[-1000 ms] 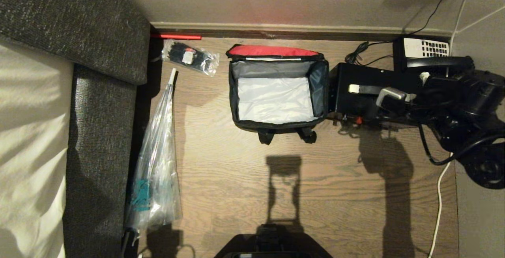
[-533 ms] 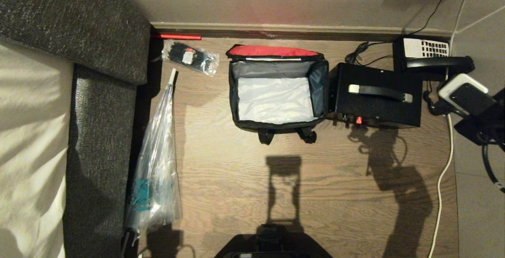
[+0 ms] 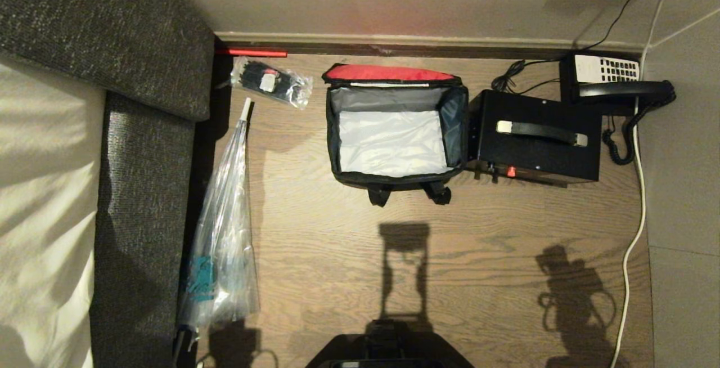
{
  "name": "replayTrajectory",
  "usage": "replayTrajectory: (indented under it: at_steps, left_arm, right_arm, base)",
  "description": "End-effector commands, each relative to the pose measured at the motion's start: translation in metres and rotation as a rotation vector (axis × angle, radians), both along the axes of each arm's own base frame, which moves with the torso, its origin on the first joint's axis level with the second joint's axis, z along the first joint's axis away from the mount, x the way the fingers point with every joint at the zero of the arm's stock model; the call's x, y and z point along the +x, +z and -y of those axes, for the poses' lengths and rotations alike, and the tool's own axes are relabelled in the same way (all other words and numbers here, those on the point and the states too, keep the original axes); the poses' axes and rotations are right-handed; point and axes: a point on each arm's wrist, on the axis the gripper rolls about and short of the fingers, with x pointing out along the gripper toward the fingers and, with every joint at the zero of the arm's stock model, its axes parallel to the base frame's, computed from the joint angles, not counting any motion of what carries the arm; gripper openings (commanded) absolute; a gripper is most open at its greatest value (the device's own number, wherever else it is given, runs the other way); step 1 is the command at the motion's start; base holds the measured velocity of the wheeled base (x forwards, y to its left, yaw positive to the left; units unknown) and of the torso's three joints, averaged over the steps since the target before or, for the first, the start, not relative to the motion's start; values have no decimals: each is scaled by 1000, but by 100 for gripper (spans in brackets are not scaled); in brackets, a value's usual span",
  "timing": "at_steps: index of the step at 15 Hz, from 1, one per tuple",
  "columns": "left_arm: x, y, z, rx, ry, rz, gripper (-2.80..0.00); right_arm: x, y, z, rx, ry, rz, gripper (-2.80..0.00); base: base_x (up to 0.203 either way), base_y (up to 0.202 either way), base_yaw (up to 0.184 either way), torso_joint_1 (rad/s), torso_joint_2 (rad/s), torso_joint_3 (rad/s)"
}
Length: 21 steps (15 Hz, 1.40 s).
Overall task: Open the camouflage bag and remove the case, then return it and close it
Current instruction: Grip the handle again
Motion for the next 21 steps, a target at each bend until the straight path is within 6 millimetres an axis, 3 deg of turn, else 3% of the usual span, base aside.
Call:
replayTrajectory:
  at_steps: [1, 2, 5, 9, 21]
  left_arm:
    - [0, 0, 0, -1, 0, 0, -280]
    - [0, 0, 0, 1, 0, 0, -280]
    - [0, 0, 0, 0, 0, 0, -280]
    - [0, 0, 0, -1, 0, 0, -280]
    - [0, 0, 0, -1, 0, 0, -280]
  right_arm:
    - [-27, -39, 2, 186, -10, 99, -280]
    - [-32, -51, 0, 244, 38, 96, -280]
    - [-40, -60, -5, 391, 206, 106, -280]
    - [-51, -69, -7, 435, 355, 196, -280]
    - [-53, -75, -7, 485, 343, 218, -280]
  base:
    - [0, 0, 0, 0, 0, 0]
    - [0, 0, 0, 0, 0, 0]
    - [0, 0, 0, 0, 0, 0]
    - [0, 0, 0, 0, 0, 0]
    - [0, 0, 0, 0, 0, 0]
